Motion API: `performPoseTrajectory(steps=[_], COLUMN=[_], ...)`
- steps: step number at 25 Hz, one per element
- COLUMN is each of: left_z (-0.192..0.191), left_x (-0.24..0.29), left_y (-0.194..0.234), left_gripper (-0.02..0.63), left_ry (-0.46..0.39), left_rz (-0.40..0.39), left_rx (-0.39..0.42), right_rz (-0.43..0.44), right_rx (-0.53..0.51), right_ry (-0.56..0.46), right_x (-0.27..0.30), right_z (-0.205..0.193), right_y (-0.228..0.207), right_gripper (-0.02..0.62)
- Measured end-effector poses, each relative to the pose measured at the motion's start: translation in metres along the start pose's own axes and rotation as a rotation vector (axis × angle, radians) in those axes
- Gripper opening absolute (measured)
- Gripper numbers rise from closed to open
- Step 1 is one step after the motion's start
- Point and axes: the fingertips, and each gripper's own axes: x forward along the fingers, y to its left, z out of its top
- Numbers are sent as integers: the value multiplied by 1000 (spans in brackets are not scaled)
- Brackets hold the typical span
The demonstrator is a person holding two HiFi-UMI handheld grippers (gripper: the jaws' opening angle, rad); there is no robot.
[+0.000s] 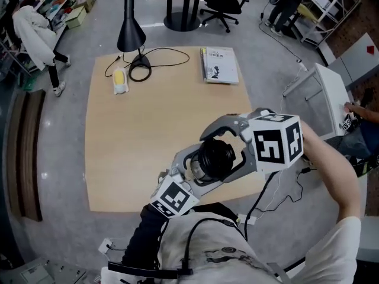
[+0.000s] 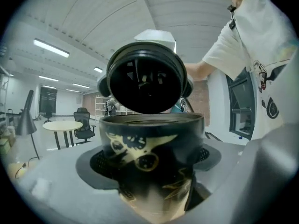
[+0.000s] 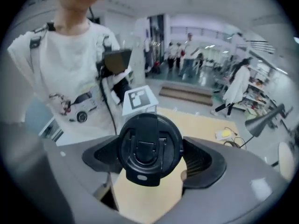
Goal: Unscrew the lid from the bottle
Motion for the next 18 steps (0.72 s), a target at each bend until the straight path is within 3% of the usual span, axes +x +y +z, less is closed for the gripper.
performPoseTrajectory(steps=[2,5,9,13,18], left_z=[2,0,5,11,12], left_x=[-7,-23,-39,-50,-59], left_y=[13,37,61,79,88], left_gripper=[451,451,451,451,451], left_ry=[-29,-64,-73,-90,-109], left_rz=[50,136,231,322,380], left_rx=[-41,-97,-115,-133,-136], right_rz=[-145,-437,-727,-947,-1137], right_rx=[140,398,659,804,862], right_ry=[-295,-757,-1231,-1483,-1577], right_x=[-20,-60,-110,-148,-183], right_z=[17,15,-17,-51,-81], right_y=[-23,-59,-70,-62,-43], right_gripper=[428,428,428,428,428])
